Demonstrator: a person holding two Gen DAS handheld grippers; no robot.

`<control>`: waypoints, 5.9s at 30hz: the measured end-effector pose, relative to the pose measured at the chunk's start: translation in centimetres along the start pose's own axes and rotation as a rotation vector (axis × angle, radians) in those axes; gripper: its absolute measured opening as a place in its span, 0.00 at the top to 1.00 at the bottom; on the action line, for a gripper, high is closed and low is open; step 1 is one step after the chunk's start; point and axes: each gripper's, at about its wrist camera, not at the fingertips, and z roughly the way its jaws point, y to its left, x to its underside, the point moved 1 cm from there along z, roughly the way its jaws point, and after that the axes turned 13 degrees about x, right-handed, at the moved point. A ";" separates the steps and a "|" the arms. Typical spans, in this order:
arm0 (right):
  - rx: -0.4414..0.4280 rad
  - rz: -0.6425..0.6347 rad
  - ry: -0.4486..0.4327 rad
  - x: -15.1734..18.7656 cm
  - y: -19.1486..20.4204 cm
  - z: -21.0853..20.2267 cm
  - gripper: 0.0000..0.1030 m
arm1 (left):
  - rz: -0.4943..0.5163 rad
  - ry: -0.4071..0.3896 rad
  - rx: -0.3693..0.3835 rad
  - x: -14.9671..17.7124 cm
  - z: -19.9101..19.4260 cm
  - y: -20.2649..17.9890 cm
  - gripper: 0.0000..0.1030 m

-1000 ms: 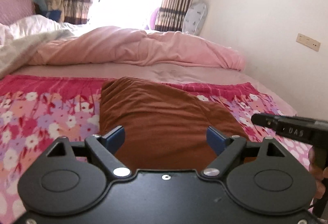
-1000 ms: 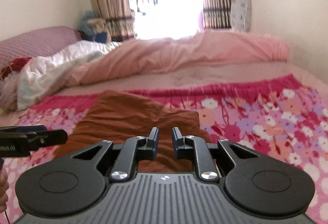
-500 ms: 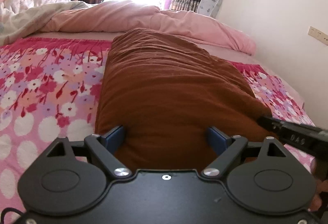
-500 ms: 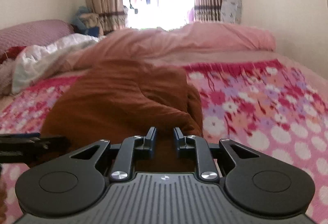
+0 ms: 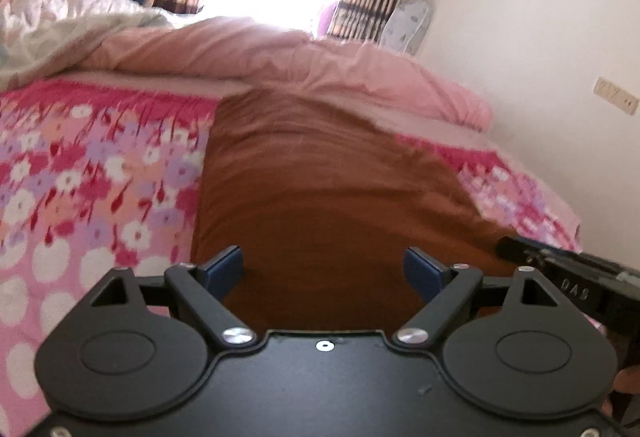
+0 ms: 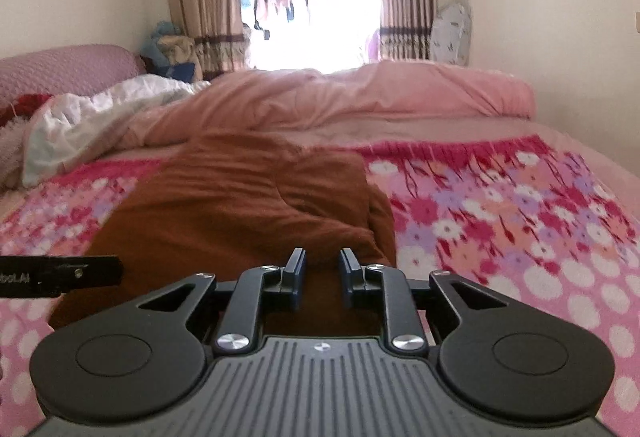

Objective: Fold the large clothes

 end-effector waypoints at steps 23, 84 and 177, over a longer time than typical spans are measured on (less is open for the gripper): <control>-0.031 0.050 0.113 0.1 1.6 5.6 0.79 | 0.062 0.064 -0.092 -0.8 5.3 0.8 0.12; 0.052 -0.029 -0.085 5.1 -1.3 -18.7 0.14 | 0.071 -0.038 -0.211 10.7 -20.0 -9.3 0.06; 0.086 0.034 -0.022 8.9 -2.7 -21.7 0.14 | 0.086 0.032 -0.258 14.4 -21.7 -12.1 0.05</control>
